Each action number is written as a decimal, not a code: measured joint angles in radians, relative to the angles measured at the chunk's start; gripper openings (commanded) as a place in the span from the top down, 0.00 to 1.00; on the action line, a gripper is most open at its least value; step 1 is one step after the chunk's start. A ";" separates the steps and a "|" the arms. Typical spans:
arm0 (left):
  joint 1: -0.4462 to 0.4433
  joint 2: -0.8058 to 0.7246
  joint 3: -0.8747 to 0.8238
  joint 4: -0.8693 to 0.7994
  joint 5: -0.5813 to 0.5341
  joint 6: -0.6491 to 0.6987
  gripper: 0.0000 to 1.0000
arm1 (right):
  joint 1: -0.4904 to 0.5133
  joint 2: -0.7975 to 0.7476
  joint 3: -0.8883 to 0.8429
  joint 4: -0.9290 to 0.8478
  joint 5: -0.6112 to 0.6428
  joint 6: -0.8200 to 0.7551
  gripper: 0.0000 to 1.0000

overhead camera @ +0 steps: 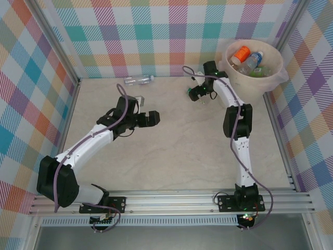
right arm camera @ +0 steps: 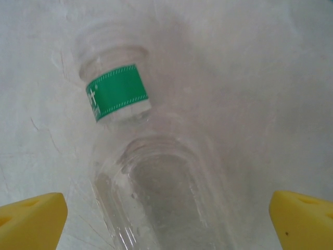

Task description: Put the plastic bottles in the bin

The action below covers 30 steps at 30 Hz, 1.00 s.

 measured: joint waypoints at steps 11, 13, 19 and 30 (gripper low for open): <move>-0.134 0.112 0.002 0.253 -0.013 0.305 0.00 | 0.008 0.042 0.001 -0.028 0.012 -0.041 0.05; -0.133 0.159 0.005 0.294 -0.003 0.328 0.00 | 0.011 0.047 0.001 -0.028 0.015 -0.045 0.12; -0.132 0.257 0.008 0.393 0.041 0.363 0.00 | 0.019 0.069 0.002 -0.028 0.026 -0.042 0.23; -0.132 0.314 0.055 0.459 0.103 0.358 0.00 | 0.032 0.024 -0.061 -0.003 0.042 0.045 0.44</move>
